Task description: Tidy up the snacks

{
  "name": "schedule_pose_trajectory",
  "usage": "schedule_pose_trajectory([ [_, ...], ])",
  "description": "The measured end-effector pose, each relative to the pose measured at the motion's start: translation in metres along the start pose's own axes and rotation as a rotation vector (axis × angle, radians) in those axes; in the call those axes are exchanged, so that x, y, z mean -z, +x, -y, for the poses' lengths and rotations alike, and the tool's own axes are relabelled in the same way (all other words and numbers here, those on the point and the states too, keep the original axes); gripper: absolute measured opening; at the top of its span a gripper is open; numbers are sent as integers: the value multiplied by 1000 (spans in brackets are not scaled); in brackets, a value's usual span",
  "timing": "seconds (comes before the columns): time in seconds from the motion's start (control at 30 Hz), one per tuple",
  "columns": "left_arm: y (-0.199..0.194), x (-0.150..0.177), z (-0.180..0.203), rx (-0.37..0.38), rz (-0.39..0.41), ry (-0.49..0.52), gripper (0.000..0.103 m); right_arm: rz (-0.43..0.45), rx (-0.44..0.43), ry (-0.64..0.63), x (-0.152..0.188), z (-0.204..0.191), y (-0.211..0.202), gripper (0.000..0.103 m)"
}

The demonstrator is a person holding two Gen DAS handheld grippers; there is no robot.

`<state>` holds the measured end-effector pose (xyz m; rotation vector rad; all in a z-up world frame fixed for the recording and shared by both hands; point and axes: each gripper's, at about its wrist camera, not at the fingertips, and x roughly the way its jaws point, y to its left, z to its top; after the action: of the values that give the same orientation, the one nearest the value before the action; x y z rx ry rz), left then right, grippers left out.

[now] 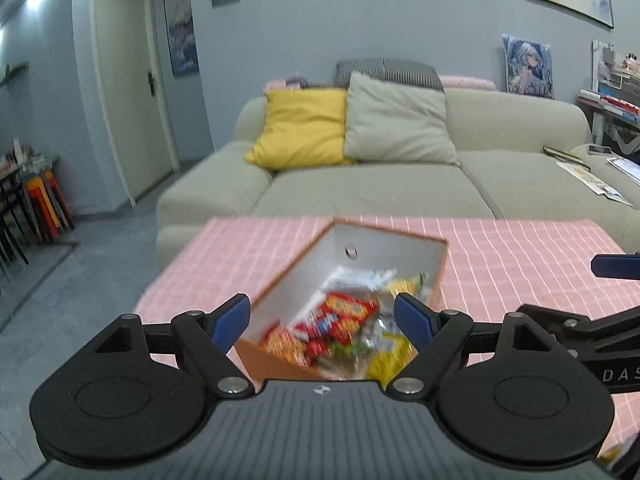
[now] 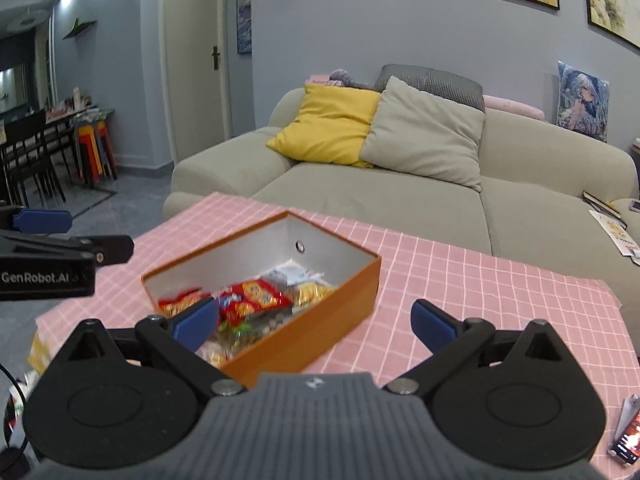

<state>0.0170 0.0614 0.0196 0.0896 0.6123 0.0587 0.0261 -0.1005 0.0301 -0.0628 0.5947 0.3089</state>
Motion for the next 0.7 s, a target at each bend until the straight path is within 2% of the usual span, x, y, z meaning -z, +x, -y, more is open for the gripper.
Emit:
schedule_pose_trajectory([
  [0.2, 14, 13, 3, 18, -92, -65, 96, -39, 29, -9, 16, -1, 7, 99],
  [0.43, 21, 18, 11, 8, -140, -42, 96, -47, 51, -1, 22, 1, 16, 99],
  [0.7, 23, 20, 14, 0, -159, -23, 96, -58, 77, 14, 24, 3, 21, 99],
])
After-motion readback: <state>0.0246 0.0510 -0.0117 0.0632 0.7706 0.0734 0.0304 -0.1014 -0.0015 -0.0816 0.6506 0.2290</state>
